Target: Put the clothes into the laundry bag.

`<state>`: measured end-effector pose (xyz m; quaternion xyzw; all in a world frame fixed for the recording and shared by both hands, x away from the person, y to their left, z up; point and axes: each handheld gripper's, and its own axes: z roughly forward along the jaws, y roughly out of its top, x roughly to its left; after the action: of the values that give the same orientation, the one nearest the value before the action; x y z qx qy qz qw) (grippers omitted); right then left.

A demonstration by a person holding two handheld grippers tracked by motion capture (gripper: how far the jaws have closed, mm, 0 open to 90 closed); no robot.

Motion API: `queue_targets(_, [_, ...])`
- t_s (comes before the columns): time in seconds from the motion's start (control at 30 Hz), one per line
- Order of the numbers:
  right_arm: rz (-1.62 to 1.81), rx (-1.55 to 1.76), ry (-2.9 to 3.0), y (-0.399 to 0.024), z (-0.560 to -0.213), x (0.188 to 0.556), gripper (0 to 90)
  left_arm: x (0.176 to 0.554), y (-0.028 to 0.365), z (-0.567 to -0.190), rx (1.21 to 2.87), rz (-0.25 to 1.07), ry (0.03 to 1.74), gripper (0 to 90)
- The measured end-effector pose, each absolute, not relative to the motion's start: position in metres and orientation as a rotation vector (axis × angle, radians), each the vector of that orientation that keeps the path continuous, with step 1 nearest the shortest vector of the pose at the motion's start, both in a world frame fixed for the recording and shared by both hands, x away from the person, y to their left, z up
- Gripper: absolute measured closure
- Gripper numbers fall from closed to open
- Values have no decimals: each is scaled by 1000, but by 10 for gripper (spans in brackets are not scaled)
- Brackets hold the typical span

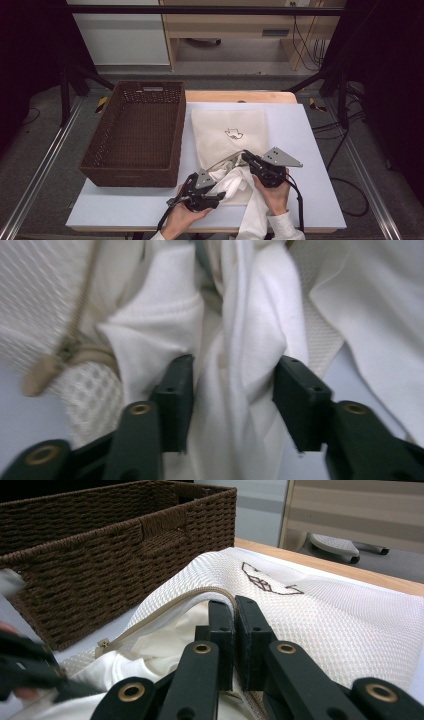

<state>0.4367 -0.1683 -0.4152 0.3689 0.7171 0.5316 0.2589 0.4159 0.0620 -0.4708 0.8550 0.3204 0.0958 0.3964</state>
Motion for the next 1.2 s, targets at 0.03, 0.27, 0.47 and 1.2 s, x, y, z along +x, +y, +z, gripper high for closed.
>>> queue_targets(0.03, [1439,1000,1945,-168,-415,437,870,418,59,-474,2187,251,818,620])
queue_targets(0.27, [1457,1006,1941,-169,-415,437,871,422,37,-454,2157,260,780,814])
queue_targets(0.47, [1471,1009,1937,-171,-414,436,872,441,12,-443,2114,350,761,814])
queue_targets(1.2, [1497,1024,1929,-176,-412,436,866,407,25,-442,1985,327,687,327])
